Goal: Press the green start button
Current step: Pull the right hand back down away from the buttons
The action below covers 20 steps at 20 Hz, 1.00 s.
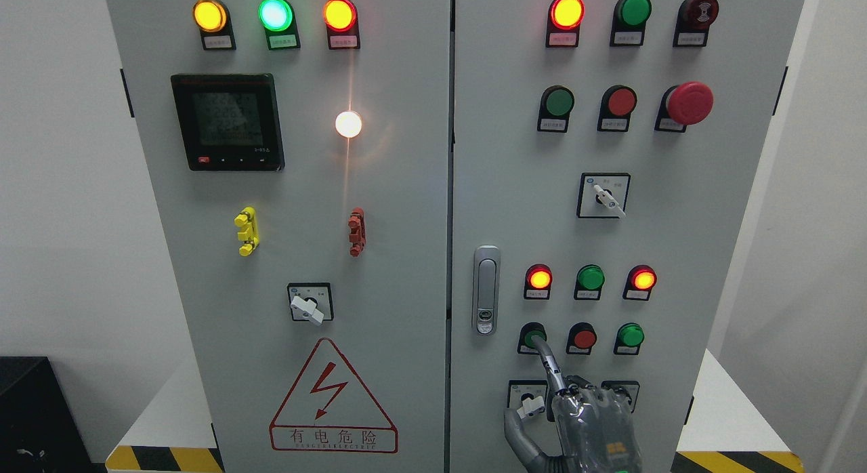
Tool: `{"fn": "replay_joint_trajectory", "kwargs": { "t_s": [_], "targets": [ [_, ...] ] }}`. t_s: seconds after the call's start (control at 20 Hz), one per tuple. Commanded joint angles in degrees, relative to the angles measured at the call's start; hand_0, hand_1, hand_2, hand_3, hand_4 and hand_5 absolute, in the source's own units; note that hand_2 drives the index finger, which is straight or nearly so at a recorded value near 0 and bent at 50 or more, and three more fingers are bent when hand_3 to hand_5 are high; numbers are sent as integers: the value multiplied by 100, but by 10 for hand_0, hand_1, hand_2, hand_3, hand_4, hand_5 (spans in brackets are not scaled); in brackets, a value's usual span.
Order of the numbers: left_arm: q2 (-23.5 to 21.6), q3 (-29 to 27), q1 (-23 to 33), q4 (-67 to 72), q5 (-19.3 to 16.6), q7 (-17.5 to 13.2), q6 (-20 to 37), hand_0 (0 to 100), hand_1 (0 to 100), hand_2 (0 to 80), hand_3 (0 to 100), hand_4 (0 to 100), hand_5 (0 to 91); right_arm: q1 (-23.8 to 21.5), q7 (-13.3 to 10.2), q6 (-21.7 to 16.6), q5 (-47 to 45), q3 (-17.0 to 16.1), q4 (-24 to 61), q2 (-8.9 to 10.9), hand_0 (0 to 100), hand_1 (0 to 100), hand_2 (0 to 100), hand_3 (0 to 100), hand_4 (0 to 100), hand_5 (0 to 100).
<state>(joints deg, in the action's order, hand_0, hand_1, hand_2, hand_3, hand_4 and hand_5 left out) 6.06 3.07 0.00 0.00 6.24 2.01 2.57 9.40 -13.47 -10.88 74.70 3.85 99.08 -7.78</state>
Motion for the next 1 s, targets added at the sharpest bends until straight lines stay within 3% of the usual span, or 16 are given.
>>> {"fn": "replay_joint_trajectory", "kwargs": {
  "t_s": [0.0, 0.15, 0.35, 0.45, 0.6, 0.8, 0.95],
  "targets": [
    [1, 0, -132, -158, 0, 2, -2, 120, 556, 0, 0, 0, 0, -219, 2, -125, -437, -7, 516, 5, 535, 405, 1, 838, 801, 938],
    [1, 0, -132, -158, 0, 2, -2, 120, 556, 0, 0, 0, 0, -394, 195, -221, -912, -59, 657, 13, 571, 404, 12, 801, 776, 863],
    [1, 0, -132, -158, 0, 2, -2, 120, 556, 0, 0, 0, 0, -579, 195, -467, -1334, -191, 762, 13, 607, 380, 0, 676, 697, 771],
    [1, 0, -132, -158, 0, 2, -2, 120, 556, 0, 0, 0, 0, -728, 221, -485, -1833, -200, 902, 13, 577, 370, 0, 623, 646, 724],
    [1, 0, -132, -158, 0, 2, -2, 120, 556, 0, 0, 0, 0, -878, 414, -520, -2686, -200, 982, 22, 505, 318, 0, 465, 520, 593],
    [1, 0, -132, -158, 0, 2, -2, 120, 556, 0, 0, 0, 0, -1019, 485, -774, -3065, -384, 1070, 31, 299, 234, 0, 298, 340, 397],
    [1, 0, -132, -158, 0, 2, -2, 120, 556, 0, 0, 0, 0, -1212, 1011, -890, -4073, -376, 1201, 31, 61, 204, 0, 224, 216, 243]
  ]
}}
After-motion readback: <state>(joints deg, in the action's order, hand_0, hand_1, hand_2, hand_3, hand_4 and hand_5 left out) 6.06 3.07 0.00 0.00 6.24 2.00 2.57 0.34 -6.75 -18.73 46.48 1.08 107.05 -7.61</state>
